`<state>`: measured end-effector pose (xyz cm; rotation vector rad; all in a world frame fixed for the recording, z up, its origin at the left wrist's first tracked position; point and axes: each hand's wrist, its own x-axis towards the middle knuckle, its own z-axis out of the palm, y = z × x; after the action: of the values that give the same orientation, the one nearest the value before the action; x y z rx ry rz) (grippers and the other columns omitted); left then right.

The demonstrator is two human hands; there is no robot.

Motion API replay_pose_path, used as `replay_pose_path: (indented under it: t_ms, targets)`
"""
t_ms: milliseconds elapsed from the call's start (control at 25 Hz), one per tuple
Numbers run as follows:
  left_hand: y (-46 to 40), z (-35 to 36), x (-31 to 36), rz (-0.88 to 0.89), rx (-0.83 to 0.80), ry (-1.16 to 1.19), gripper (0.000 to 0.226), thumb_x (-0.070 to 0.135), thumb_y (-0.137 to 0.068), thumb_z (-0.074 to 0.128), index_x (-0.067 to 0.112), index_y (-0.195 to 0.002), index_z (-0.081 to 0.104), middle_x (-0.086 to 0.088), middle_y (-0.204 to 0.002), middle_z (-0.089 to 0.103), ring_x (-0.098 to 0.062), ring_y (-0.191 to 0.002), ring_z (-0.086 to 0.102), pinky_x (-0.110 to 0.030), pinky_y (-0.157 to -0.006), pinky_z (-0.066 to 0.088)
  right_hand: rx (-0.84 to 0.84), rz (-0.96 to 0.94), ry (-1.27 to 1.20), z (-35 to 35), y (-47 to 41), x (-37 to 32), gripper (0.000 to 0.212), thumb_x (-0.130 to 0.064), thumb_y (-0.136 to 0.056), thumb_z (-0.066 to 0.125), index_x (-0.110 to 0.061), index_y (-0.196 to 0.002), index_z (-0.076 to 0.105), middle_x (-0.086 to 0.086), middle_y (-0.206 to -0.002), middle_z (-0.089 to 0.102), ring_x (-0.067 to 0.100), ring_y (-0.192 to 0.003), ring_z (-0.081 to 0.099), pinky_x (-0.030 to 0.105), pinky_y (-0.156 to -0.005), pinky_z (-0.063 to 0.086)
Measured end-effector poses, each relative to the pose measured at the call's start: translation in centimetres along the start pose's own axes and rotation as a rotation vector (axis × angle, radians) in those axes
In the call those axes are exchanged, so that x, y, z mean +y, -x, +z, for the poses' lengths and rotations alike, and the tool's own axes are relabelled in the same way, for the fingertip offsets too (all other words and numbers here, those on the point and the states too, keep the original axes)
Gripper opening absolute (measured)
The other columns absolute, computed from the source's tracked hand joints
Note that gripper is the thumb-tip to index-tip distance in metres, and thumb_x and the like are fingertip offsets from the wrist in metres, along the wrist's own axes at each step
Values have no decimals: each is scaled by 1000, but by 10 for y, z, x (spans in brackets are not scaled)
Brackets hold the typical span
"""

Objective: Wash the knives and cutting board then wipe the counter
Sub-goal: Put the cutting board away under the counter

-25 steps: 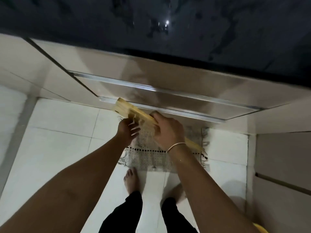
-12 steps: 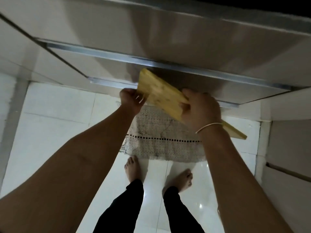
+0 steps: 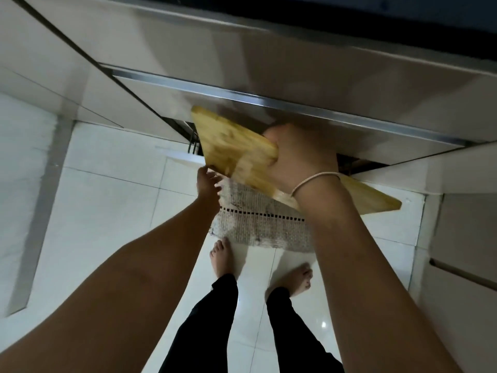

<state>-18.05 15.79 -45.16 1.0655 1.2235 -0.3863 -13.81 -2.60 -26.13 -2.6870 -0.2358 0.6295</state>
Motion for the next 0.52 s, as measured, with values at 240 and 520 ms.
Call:
replay_pose_path:
  t_ms: [240, 520]
  targets:
    - [65, -25, 30, 954, 294, -360, 64, 5, -75, 53, 4, -138, 43, -13, -137, 52, -26, -123, 52, -34, -105, 44, 7, -70, 72, -2, -14, -24, 18, -7, -77, 60, -21, -88, 64, 6, -93, 69, 33, -89, 65, 28, -67, 39]
    - [90, 6, 70, 1420, 68, -1669, 50, 21, -67, 68, 21, -116, 71, -8, -121, 69, -36, -128, 52, -61, -116, 19, -182, -22, 150, 58, -26, 11, 39, -13, -86, 61, -30, -120, 66, 9, -114, 70, 36, -104, 65, 40, -86, 52]
